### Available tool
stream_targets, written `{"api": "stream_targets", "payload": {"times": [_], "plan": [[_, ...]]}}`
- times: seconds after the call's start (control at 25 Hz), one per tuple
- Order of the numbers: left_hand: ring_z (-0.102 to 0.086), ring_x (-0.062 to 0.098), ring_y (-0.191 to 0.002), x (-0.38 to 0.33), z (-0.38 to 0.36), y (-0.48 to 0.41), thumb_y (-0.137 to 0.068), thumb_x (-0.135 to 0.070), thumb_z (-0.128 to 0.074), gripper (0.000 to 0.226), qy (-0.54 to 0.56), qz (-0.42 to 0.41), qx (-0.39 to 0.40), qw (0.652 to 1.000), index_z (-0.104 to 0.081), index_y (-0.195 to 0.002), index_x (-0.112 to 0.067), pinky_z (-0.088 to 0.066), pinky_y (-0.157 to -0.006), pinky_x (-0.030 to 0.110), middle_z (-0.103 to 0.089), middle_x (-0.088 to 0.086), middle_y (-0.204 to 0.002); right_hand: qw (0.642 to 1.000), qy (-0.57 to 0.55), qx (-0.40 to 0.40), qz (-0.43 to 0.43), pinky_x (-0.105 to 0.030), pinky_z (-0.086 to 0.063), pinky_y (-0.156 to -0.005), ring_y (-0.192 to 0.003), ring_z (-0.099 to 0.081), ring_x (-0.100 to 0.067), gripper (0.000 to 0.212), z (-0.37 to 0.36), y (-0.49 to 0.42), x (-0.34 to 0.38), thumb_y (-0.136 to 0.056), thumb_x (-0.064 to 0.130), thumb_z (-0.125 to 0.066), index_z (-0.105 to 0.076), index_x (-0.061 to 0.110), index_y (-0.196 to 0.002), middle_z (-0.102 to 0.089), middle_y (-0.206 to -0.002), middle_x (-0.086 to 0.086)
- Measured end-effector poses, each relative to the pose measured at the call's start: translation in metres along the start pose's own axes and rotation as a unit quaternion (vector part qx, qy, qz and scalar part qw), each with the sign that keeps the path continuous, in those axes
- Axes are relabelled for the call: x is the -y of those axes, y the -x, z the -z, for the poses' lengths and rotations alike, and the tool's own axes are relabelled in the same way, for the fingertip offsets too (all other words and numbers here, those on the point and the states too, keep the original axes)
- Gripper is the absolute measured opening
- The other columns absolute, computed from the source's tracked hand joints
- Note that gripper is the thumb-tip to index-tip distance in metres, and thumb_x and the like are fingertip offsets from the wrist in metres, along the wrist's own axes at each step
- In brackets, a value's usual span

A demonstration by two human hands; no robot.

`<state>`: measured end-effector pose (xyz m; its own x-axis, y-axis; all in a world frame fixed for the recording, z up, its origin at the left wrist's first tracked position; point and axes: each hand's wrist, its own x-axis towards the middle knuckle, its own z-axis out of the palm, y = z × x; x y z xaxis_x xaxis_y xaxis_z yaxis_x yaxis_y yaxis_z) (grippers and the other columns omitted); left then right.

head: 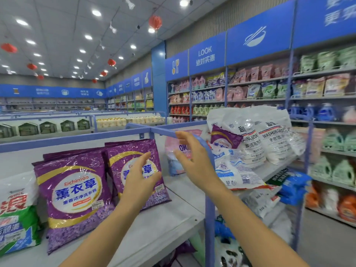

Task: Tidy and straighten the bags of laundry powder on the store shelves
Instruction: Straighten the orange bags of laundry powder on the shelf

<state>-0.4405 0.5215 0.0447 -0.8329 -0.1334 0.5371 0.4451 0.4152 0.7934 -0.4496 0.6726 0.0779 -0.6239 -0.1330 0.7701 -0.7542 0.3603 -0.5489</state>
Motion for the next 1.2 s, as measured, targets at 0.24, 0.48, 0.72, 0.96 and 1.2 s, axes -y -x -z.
{"api": "stream_targets", "payload": {"times": [0.24, 0.48, 0.72, 0.96, 1.2], "plan": [[-0.053, -0.008, -0.106, -0.043, -0.054, 0.036, -0.083, -0.004, -0.064, 0.042, 0.073, -0.158, 0.090, 0.981, -0.053, -0.112, -0.033, -0.040, -0.086, 0.007, -0.057, -0.022, -0.111, 0.988, 0.069, -0.123, -0.056, -0.013, -0.040, -0.091, -0.107, -0.053, -0.009, 0.034, 0.090, 0.015, -0.035, -0.091, 0.008, -0.054, -0.052, 0.013, -0.124, -0.057, -0.117, 0.003], [-0.048, -0.012, -0.112, -0.028, -0.151, 0.046, -0.077, -0.026, -0.057, 0.047, 0.053, -0.165, 0.184, 0.968, -0.053, -0.124, -0.025, -0.032, -0.089, 0.000, -0.057, -0.016, -0.121, 0.964, 0.188, -0.086, -0.167, -0.016, -0.035, -0.083, -0.104, -0.054, -0.014, 0.030, 0.159, 0.040, -0.131, -0.090, 0.010, -0.056, -0.055, 0.009, -0.121, -0.060, -0.114, -0.002], [-0.045, 0.010, -0.124, 0.023, -0.263, 0.005, -0.081, -0.029, -0.061, 0.055, -0.155, -0.143, 0.141, 0.967, -0.046, -0.133, -0.021, -0.029, -0.103, 0.015, -0.048, -0.009, -0.131, 0.954, 0.215, 0.136, -0.162, -0.027, -0.029, -0.107, -0.130, -0.036, -0.010, 0.053, 0.209, 0.032, -0.241, -0.087, 0.032, -0.063, -0.041, 0.027, -0.135, -0.042, -0.141, 0.006], [-0.066, 0.022, -0.102, 0.047, -0.324, -0.030, -0.058, -0.063, -0.039, 0.072, -0.395, -0.139, 0.116, 0.901, -0.061, -0.113, -0.022, -0.055, -0.082, 0.043, -0.067, 0.001, -0.110, 0.887, 0.308, 0.343, -0.007, -0.032, -0.013, -0.118, -0.141, 0.000, -0.006, 0.090, 0.216, 0.035, -0.321, -0.068, 0.072, -0.051, -0.006, 0.046, -0.142, 0.000, -0.149, 0.019], [-0.059, 0.022, -0.110, 0.058, -0.335, -0.037, -0.051, -0.073, -0.040, 0.088, -0.490, -0.160, 0.060, 0.855, -0.050, -0.123, -0.023, -0.050, -0.087, 0.047, -0.062, -0.001, -0.117, 0.891, 0.349, 0.270, 0.104, -0.043, -0.051, -0.086, -0.134, -0.039, -0.022, 0.063, 0.214, 0.017, -0.332, -0.088, 0.029, -0.060, -0.032, 0.030, -0.144, -0.034, -0.150, 0.002]]}}
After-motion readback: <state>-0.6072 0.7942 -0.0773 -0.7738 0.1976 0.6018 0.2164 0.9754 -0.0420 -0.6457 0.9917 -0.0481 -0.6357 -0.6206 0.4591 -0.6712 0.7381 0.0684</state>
